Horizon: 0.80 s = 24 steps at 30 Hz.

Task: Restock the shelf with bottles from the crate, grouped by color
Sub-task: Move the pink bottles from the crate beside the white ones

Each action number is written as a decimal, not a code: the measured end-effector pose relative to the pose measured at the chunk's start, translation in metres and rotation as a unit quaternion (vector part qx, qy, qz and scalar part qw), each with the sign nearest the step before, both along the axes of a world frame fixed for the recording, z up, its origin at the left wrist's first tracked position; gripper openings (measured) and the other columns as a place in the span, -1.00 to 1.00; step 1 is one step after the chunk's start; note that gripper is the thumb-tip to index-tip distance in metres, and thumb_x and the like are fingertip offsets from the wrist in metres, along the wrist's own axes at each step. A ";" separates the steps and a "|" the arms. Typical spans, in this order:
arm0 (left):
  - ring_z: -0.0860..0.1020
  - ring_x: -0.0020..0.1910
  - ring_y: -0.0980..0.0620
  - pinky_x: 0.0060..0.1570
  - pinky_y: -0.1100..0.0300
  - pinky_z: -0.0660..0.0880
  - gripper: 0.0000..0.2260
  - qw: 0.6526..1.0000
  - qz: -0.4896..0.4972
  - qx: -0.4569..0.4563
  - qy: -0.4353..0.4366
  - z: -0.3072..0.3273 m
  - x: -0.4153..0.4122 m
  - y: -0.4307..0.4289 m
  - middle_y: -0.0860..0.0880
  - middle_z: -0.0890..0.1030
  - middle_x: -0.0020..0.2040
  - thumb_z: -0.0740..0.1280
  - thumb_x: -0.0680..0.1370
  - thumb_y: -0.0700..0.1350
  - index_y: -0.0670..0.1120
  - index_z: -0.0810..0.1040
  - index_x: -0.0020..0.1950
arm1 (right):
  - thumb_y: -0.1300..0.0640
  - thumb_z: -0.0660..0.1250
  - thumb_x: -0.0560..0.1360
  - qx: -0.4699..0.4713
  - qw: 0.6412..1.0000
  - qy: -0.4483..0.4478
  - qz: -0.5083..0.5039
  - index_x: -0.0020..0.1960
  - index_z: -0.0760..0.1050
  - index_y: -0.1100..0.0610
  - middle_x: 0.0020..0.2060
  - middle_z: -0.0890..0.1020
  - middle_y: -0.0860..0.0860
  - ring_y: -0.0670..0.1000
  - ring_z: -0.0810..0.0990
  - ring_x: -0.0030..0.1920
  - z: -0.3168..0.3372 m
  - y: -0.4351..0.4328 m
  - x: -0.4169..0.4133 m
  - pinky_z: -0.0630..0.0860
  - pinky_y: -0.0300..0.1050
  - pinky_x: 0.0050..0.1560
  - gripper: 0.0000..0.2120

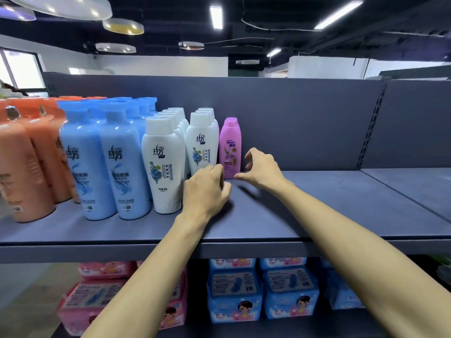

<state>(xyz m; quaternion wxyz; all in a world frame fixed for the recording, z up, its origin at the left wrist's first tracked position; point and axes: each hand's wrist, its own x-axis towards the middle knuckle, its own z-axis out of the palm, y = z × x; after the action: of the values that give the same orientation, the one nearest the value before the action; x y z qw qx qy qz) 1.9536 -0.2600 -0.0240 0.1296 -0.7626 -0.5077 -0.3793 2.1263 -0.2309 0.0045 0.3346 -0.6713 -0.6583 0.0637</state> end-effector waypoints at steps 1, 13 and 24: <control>0.52 -0.14 -0.10 -0.30 0.07 0.40 -0.88 1.000 0.003 0.000 0.004 0.000 0.000 -0.001 -0.01 0.54 -0.19 0.26 0.47 -0.04 -0.07 0.44 -0.11 | -0.10 0.59 0.33 0.002 1.000 -0.019 -0.001 0.12 0.42 0.06 -0.03 0.64 0.00 0.09 0.61 -0.02 0.002 -0.006 0.001 0.58 0.03 0.00 -0.48; 0.48 -0.29 -0.03 -0.50 0.12 0.40 -0.86 0.986 -0.085 0.142 0.009 -0.001 -0.004 -0.076 0.05 0.49 -0.31 0.23 0.40 -0.02 -0.06 0.47 -0.13 | -0.05 0.48 0.42 0.032 0.992 -0.123 0.021 0.09 0.49 -0.03 -0.02 0.67 -0.13 -0.04 0.65 -0.08 0.016 -0.148 0.000 0.59 -0.03 0.02 -0.69; 0.48 -0.28 -0.03 -0.45 0.05 0.40 -0.90 0.974 -0.158 0.161 -0.002 -0.056 0.013 -0.146 0.02 0.50 -0.30 0.30 0.41 -0.09 -0.11 0.52 -0.16 | -0.06 0.45 0.47 0.058 0.993 -0.098 -0.006 -0.02 0.53 -0.03 -0.23 0.64 -0.20 -0.11 0.63 -0.19 -0.047 -0.245 0.016 0.59 -0.05 -0.08 -0.83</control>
<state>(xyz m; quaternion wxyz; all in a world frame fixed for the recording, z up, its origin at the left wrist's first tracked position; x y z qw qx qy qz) 1.9666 -0.4056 -0.0797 0.1882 -0.8014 -0.3132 -0.4735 2.1425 -0.4756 -0.0422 0.3075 -0.6574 -0.6866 -0.0426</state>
